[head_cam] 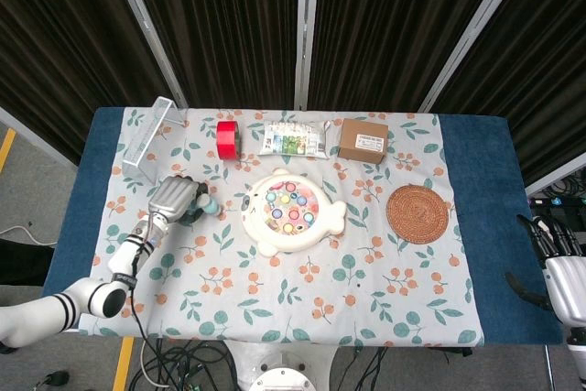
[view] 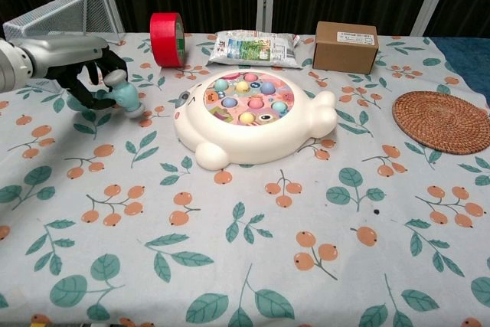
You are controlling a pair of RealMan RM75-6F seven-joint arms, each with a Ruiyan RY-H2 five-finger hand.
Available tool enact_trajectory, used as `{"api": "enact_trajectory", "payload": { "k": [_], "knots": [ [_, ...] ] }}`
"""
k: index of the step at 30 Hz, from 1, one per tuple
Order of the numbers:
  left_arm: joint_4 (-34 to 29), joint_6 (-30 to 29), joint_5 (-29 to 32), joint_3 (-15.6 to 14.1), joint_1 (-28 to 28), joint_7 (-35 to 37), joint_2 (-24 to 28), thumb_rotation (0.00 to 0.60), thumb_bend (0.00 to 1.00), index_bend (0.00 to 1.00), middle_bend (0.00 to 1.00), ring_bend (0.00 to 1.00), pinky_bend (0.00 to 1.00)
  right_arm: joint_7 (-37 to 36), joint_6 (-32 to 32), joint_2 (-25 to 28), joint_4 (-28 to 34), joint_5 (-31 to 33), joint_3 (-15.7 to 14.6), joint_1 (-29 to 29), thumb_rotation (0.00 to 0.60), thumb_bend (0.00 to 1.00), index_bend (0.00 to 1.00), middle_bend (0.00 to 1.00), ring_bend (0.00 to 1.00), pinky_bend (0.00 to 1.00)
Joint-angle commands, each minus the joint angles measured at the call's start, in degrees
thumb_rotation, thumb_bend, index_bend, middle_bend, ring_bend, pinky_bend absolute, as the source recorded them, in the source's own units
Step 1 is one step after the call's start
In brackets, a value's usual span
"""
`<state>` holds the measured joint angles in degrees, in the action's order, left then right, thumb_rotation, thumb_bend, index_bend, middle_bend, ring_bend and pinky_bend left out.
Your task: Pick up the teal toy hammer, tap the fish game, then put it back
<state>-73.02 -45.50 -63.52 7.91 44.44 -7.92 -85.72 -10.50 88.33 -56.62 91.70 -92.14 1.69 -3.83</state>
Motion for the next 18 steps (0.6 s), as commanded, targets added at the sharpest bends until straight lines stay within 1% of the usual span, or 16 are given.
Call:
{"api": "enact_trajectory", "payload": {
  "k": [1, 6, 9, 14, 18],
  "knots": [
    [-0.1, -0.8, -2.3, 0.2, -0.7, 2.9, 1.5, 0.6, 0.57, 0.57, 0.53, 0.38, 0.42, 0.1, 0.0, 0.0, 0.1, -0.1, 0.0, 0.0, 0.6, 0.18, 0.06, 0.17, 0.0, 0.0],
    [-0.4, -1.3, -6.2, 0.5, -0.6, 7.2, 3.9, 0.6, 0.62, 0.6, 0.58, 0.43, 0.48, 0.7, 0.4, 0.2, 0.5, -0.5, -0.1, 0.2, 0.6, 0.18, 0.07, 0.17, 0.0, 0.0],
    [-1.2, -0.8, -8.1, 0.6, -0.1, 9.0, 5.3, 0.6, 0.62, 0.61, 0.6, 0.44, 0.51, 1.0, 0.5, 0.3, 0.8, -0.7, -0.2, 0.2, 0.6, 0.18, 0.07, 0.17, 0.0, 0.0],
    [-3.1, 0.5, -10.1, 1.3, 1.7, 10.5, 7.0, 0.6, 0.64, 0.61, 0.62, 0.46, 0.53, 1.6, 0.8, 0.4, 1.2, -1.0, -0.3, 0.4, 0.6, 0.18, 0.07, 0.17, 0.0, 0.0],
    [-4.8, 2.5, -10.8, 2.5, 4.3, 10.1, 7.8, 0.6, 0.64, 0.62, 0.64, 0.49, 0.53, 1.9, 1.0, 0.4, 1.4, -1.1, -0.4, 0.6, 0.6, 0.18, 0.07, 0.17, 0.0, 0.0]
  ]
}}
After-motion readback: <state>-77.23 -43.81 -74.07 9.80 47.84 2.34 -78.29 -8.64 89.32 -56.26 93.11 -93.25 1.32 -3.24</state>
